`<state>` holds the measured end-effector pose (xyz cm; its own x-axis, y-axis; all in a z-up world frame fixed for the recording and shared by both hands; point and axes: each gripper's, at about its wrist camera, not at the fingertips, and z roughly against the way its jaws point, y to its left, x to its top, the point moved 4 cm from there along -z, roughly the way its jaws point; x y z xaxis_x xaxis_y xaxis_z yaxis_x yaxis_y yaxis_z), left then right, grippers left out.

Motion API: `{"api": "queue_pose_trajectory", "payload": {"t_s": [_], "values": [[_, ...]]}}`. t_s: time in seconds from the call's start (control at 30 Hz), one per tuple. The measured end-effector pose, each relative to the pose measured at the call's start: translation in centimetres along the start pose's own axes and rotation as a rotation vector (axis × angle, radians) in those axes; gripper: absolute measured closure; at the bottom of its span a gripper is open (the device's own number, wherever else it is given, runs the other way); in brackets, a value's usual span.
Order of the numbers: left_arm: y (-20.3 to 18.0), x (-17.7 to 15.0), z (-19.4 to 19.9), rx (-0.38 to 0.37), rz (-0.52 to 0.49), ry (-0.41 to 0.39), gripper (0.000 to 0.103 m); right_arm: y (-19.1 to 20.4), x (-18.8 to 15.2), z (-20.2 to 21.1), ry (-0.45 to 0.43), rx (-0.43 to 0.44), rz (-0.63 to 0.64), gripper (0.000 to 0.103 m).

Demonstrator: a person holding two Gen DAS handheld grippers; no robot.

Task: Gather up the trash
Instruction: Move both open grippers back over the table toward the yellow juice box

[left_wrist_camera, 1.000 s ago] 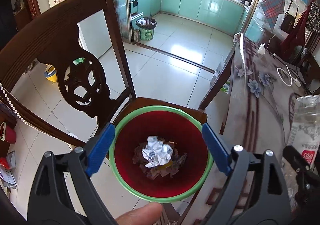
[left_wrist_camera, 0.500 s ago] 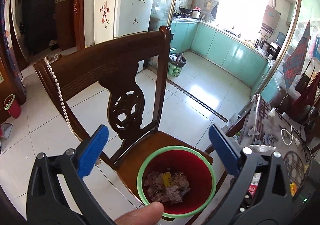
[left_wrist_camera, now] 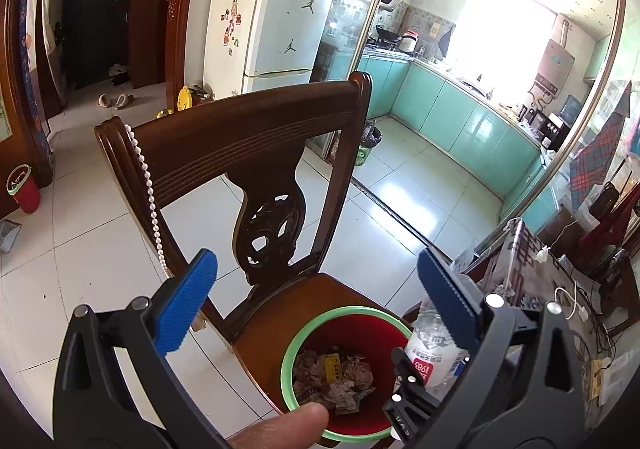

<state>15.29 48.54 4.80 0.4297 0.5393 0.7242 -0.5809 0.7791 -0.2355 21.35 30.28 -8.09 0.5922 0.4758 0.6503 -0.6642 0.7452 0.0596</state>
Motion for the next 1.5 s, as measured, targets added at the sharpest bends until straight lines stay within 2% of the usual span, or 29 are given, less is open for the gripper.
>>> {"api": "queue_pose_trajectory", "payload": {"t_s": [0.03,0.07,0.1,0.23,0.4,0.53,0.83,1.03,1.13,1.27,1.5], "values": [[0.1,0.0,0.0,0.0,0.003,0.0,0.005,0.0,0.0,-0.1,0.0,-0.003,-0.001,0.045],[0.2,0.0,-0.1,-0.002,0.006,0.001,0.005,0.0,-0.1,0.1,-0.008,-0.003,-0.005,0.031],[0.2,-0.1,-0.1,-0.004,0.007,0.003,0.005,0.0,-0.2,0.3,-0.016,-0.002,-0.009,0.023],[-0.2,-0.2,-0.3,-0.007,-0.008,0.009,0.005,-0.2,-0.3,1.9,-0.044,0.0,-0.023,0.006],[-1.9,-0.7,-0.2,-0.029,-0.046,0.017,0.005,-1.6,-0.9,5.9,-0.086,-0.055,-0.021,0.006],[-4.5,-1.7,0.1,-0.07,-0.107,0.021,0.005,-4.3,-2.4,10.2,-0.117,-0.114,-0.059,0.006],[-15.4,-7.0,1.8,-0.237,-0.321,0.061,0.005,-12.1,-8.2,19.5,-0.145,-0.228,-0.172,0.006],[-23.6,-12.4,3.8,-0.353,-0.478,0.092,0.005,-17.5,-15.3,25.4,-0.121,-0.312,-0.249,0.006],[-26.9,-15.0,4.5,-0.391,-0.541,0.111,0.005,-20.0,-19.9,27.4,-0.074,-0.349,-0.288,0.006],[-30.3,-17.8,5.4,-0.42,-0.606,0.119,0.005,-21.9,-25.5,29.1,-0.015,-0.381,-0.342,0.006],[-35.0,-22.8,6.6,-0.486,-0.688,0.177,0.005,-22.9,-32.7,31.4,0.046,-0.386,-0.419,0.006]]}}
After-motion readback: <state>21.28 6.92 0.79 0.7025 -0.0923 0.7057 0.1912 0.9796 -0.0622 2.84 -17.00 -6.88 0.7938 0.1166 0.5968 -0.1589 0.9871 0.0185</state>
